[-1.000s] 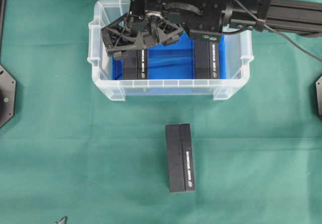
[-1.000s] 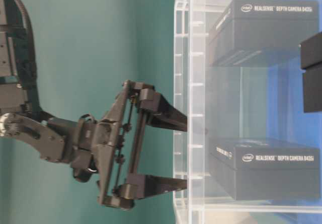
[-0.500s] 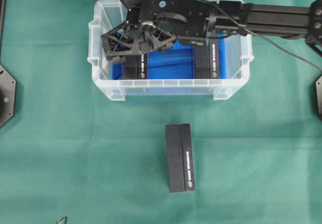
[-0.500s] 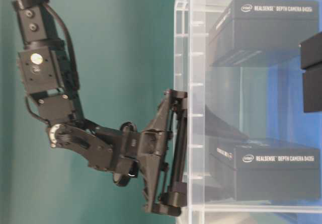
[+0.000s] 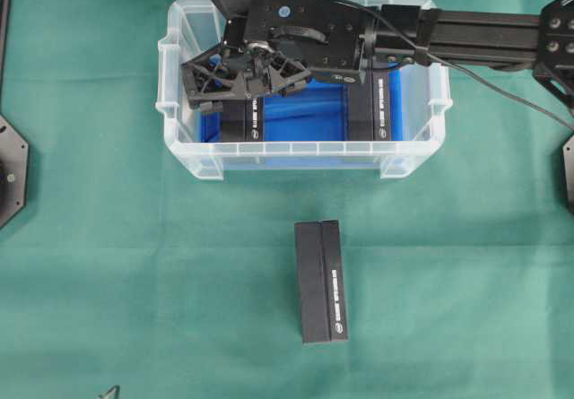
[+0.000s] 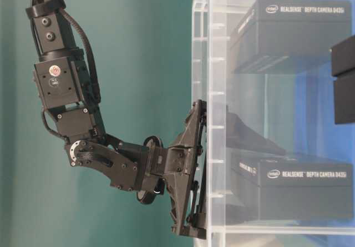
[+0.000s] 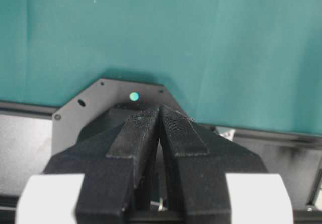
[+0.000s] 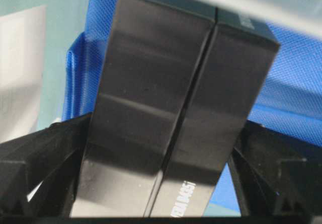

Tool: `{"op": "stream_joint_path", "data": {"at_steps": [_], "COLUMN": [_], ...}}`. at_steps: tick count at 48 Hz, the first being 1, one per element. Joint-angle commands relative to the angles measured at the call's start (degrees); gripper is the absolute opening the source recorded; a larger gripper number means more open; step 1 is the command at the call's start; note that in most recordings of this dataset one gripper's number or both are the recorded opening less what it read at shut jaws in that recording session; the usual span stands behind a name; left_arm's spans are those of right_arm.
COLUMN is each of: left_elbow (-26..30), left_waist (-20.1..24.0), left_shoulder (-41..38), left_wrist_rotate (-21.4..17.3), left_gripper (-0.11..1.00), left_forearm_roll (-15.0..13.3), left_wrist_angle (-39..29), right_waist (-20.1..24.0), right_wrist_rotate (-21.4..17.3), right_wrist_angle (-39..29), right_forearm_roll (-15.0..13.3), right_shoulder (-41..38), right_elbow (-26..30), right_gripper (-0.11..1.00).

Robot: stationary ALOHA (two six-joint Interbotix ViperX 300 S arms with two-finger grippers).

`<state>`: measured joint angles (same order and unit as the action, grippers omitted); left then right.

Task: Take the box out of the case with the right arm.
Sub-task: 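Lower the right gripper around the left box and close it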

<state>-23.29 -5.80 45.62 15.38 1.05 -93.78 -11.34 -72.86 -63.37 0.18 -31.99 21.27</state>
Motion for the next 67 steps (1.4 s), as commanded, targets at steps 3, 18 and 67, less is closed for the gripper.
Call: {"op": "stream_joint_path", "data": {"at_steps": [3,18,67], "left_elbow": [0.6,0.6,0.6], "left_waist": [-0.2,-0.2,-0.2], "left_shoulder": [-0.3,-0.2,-0.1], "left_wrist_rotate": [-0.1,0.0,-0.2], "left_gripper": [0.0,0.0,0.0], "left_forearm_roll": [0.2,0.2,0.2], "left_wrist_angle": [0.2,0.2,0.3], "right_waist": [-0.2,0.4,1.6], "right_wrist_rotate": [0.0,-2.9,-5.2], "right_wrist_angle": [0.3,-0.1,-5.7], "right_forearm_roll": [1.5,2.4,-0.5], "right_shoulder": [1.1,1.1,8.3], "right_elbow": [0.5,0.5,2.6], "right_gripper": [0.94,0.77,0.69]}}
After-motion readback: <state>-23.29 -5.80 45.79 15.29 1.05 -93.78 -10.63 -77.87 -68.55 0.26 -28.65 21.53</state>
